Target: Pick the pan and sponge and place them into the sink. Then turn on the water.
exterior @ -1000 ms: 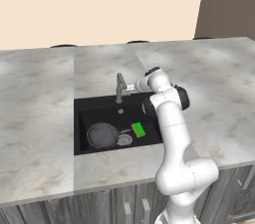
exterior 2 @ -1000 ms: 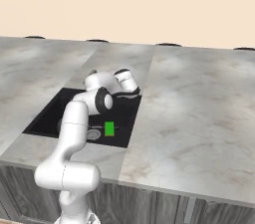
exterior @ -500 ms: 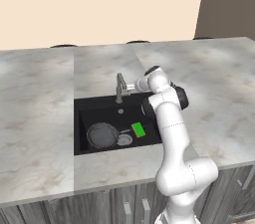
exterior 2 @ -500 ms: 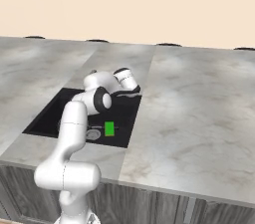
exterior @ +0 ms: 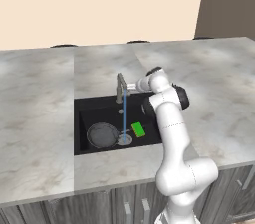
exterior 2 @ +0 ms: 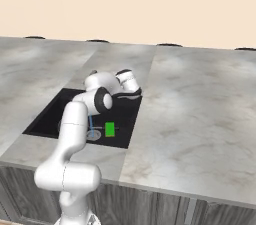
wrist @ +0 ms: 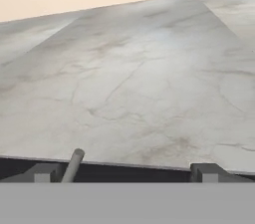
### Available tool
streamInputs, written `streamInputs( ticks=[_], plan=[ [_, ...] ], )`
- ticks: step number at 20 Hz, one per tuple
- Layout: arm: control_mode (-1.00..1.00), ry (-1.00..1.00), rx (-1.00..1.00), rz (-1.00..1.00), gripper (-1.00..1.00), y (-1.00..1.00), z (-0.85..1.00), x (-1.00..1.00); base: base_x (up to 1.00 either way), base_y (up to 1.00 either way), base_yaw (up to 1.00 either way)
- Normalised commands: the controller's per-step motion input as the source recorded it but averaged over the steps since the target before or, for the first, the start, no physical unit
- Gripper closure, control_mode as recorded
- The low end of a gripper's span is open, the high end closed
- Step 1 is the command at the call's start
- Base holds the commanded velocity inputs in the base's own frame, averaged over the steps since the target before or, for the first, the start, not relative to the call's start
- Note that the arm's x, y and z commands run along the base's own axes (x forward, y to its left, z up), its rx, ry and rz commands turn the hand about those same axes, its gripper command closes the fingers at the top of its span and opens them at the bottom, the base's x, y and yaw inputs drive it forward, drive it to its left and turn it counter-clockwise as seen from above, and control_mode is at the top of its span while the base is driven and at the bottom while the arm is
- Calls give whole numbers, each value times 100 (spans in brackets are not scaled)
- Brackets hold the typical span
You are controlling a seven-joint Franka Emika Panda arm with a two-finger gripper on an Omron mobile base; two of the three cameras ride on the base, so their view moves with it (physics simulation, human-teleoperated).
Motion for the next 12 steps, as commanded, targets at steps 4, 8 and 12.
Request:
streamInputs(
  ticks=[4, 8, 12],
  plan=[
    [-100, -2, -4, -16, -100, -100, -41, 22, 0, 0, 0],
    [-100, -2, -7, -15, -100, -100, -49, 27, 0, 0, 0],
    [-100, -1, -13, -14, -100, -100, -47, 29, 0, 0, 0]
  ],
)
